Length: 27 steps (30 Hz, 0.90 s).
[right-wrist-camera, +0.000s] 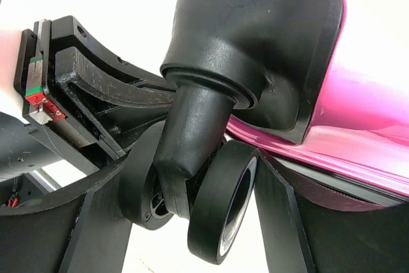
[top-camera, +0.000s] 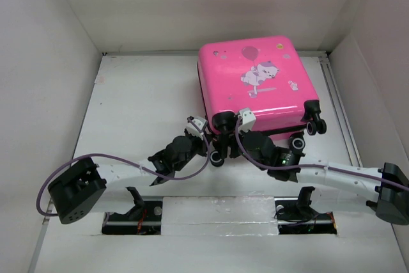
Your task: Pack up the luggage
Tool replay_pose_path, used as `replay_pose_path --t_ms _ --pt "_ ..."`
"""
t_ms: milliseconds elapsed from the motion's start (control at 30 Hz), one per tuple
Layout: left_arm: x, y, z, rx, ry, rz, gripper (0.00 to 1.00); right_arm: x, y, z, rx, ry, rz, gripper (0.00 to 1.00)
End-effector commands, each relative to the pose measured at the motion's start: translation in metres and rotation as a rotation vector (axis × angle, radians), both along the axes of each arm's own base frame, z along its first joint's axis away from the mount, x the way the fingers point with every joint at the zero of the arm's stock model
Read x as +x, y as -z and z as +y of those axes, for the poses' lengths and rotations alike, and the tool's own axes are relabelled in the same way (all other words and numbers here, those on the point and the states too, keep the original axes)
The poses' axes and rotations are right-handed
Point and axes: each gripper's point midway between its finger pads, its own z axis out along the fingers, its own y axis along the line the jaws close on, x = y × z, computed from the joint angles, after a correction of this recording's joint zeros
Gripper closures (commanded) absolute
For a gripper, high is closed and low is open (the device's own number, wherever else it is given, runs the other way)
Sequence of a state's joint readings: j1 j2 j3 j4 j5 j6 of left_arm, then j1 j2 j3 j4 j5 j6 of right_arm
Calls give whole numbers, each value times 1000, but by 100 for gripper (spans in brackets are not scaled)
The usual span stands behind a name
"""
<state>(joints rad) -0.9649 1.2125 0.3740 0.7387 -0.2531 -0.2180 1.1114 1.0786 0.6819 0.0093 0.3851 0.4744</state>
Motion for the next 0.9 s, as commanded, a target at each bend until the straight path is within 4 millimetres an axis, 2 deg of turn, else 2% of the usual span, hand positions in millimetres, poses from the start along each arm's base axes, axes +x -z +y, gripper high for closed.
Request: replay_pose_path --t_ms 0,100,167,233,267,333,400,433,500,567,633,667,700,733,767,833,867 --pt "33 -41 5 -62 -146 -98 100 -14 -39 16 148 -85 -42 100" --pt "42 -27 25 -27 -260 -63 100 -15 -33 13 141 -85 -38 100" --pt "52 -26 36 -45 -314 -40 100 -18 -35 11 151 -93 -40 100" --pt "54 -26 39 -53 -327 -35 100 -20 -30 11 143 -106 -31 100" --pt "55 -20 42 -30 -344 -27 100 -22 -30 12 144 -117 -28 100" --pt "63 -31 44 -45 -396 -41 100 -25 -23 11 129 -129 -14 100" --pt "72 -27 49 -26 -438 -39 100 -26 -22 12 130 -139 -11 100" --pt "79 -36 48 -48 -449 -51 100 -28 -22 14 132 -151 -8 100" --pt "89 -38 50 -60 -467 -44 100 -33 -15 18 110 -176 0 100" --pt "103 -38 56 -78 -508 -27 100 -36 -16 22 106 -199 -2 100" --pt "113 -42 69 -100 -579 -5 100 -35 -8 27 71 -213 2 100" --pt "117 -44 74 -91 -610 14 100 -37 -16 33 83 -226 -4 100" --pt "116 -46 77 -99 -633 20 93 -38 -9 35 60 -237 3 100" --pt "114 -56 83 -149 -665 23 79 -39 -15 40 68 -250 -13 100" --pt "112 -62 90 -173 -698 23 54 -40 -11 42 60 -259 -5 100" --pt "103 -70 98 -220 -714 29 33 -40 -18 51 69 -274 -24 100" --pt "95 -91 107 -305 -731 10 20 -39 -23 53 77 -274 -29 100"
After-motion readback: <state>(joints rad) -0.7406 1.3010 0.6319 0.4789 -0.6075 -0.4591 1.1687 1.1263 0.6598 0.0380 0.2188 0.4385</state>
